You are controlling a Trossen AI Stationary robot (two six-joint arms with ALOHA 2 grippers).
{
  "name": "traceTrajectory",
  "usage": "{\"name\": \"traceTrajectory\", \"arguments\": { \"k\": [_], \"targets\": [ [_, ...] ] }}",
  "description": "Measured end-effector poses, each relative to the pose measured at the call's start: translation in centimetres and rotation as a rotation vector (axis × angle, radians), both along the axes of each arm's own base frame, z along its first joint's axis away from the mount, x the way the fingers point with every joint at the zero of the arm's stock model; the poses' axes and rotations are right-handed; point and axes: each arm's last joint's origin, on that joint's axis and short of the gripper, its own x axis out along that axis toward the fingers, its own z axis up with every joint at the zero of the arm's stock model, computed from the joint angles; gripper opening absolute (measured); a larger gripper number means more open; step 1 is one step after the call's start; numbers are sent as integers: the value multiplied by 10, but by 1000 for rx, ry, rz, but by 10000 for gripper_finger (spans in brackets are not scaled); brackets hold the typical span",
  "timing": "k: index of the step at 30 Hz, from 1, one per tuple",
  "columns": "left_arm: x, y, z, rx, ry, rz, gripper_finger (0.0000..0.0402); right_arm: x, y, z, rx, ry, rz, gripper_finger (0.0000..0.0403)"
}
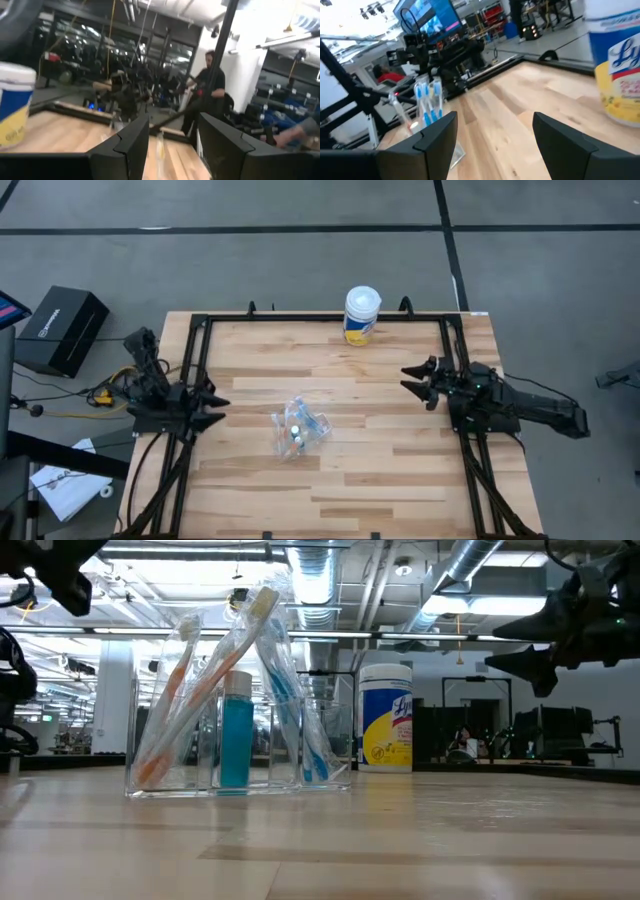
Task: Pick & Place toothbrushing station
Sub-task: Return to Home Position
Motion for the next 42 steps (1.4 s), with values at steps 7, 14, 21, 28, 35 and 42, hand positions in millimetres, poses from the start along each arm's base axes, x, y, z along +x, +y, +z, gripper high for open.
{"name": "traceTrajectory", "arguments": {
  "k": [7, 14, 21, 28, 35, 42],
  "targets": [
    [6, -12, -13, 20, 86, -112, 166, 1, 5, 0, 1, 5, 49, 248],
    [12, -22, -25, 60, 181, -149, 168, 2, 6, -1, 1, 5, 60, 248],
    [14, -26, -30, 8, 221, -161, 172, 2, 6, -1, 1, 5, 60, 248],
    [14, -25, -30, -31, 222, -169, 171, 2, 6, -1, 1, 6, 60, 248],
    [21, -8, -27, -67, 189, -213, 171, 2, 6, -1, 1, 6, 60, 248],
    [27, 15, -36, -69, 256, -406, 172, 2, 6, -1, 1, 5, 60, 248]
  ]
}}
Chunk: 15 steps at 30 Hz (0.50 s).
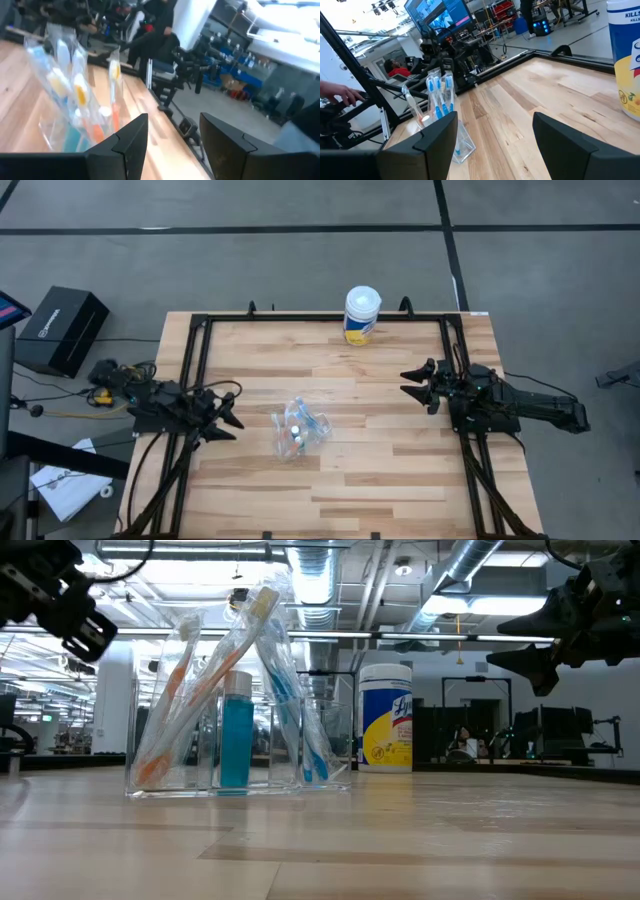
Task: Pick & Place toothbrushing station
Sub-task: Return to Home Position
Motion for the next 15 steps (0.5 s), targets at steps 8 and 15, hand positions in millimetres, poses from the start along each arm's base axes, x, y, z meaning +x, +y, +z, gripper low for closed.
{"name": "traceTrajectory", "arguments": {
  "k": [8, 15],
  "targets": [
    [5, 16, 2, 77, -50, 24, 171, 0, 0, 0, 0, 0, 0, 248],
    [4, 13, 3, 75, -64, -3, 171, 0, 0, 0, 0, 0, 0, 248]
  ]
}}
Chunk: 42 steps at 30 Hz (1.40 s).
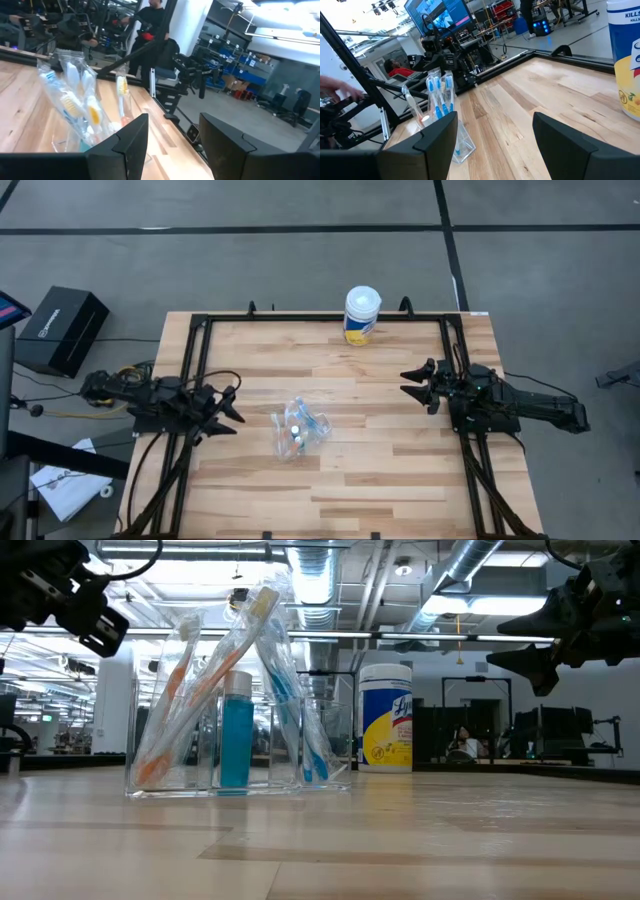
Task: Pick & Place toothbrushing station
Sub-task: Return to Home Position
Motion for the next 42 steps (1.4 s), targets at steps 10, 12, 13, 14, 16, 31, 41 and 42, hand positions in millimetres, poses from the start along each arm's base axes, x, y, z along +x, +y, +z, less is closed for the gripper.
{"name": "traceTrajectory", "arguments": {
  "k": [10, 12, 13, 14, 16, 31, 41, 42],
  "targets": [
    [1, -1, 0, 2, 3, -3, 170, 0, 0, 0, 0, 0, 0, 248],
    [1, -1, 0, 2, 2, -3, 170, 0, 0, 0, 0, 0, 0, 248],
    [1, -1, 0, 2, 2, -3, 170, 0, 0, 0, 0, 0, 0, 248],
    [1, -1, 0, 2, 1, -3, 170, 0, 0, 0, 0, 0, 0, 248],
    [1, -1, 0, 2, 1, -3, 170, 0, 0, 0, 0, 0, 0, 248],
    [1, 0, 1, 0, -7, -1, 170, 0, 0, 0, 0, 0, 0, 248],
    [1, 0, 1, -1, -13, -1, 170, 0, 0, 0, 0, 0, 0, 248],
    [1, 0, 1, -1, -13, -1, 170, 0, 0, 0, 0, 0, 0, 248]
  ]
}}
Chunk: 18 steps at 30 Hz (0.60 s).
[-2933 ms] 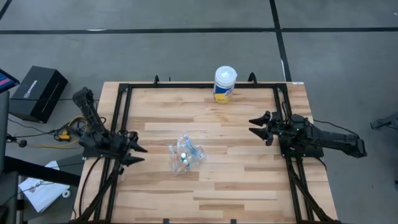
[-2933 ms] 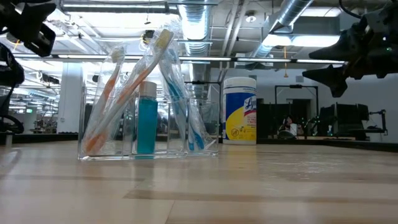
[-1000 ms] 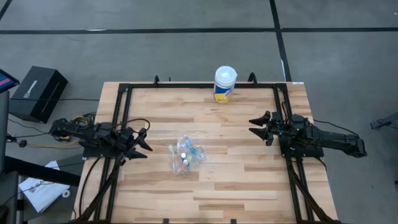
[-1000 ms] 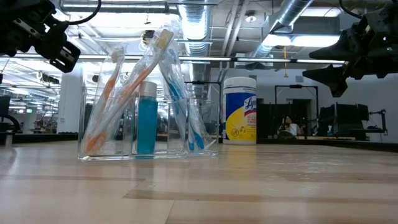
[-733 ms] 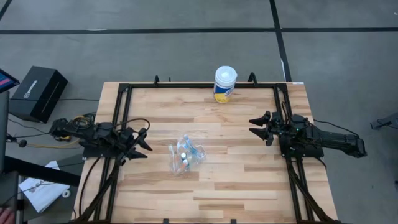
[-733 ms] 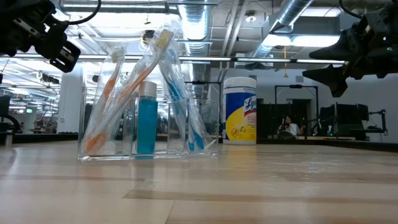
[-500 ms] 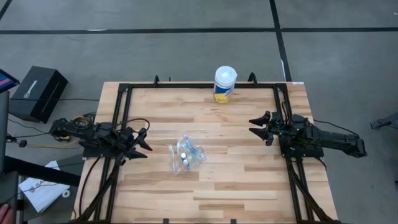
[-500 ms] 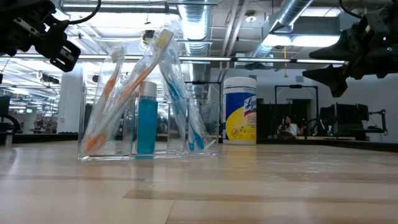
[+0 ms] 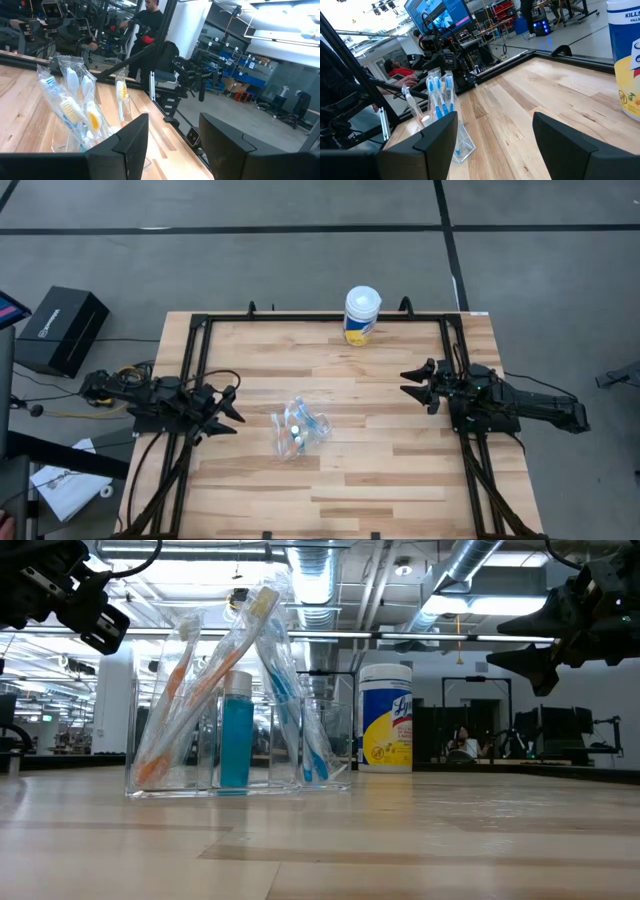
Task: Pick & Place toothbrushing station
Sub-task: Return to Home Position
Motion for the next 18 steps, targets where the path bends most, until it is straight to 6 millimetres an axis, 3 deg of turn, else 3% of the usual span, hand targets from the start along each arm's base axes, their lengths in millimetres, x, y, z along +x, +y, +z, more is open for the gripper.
{"name": "traceTrajectory", "arguments": {
  "k": [18],
  "targets": [
    [0, 0, 1, -2, -8, 0, 170, 0, 0, 0, 0, 0, 0, 248]
  ]
}}
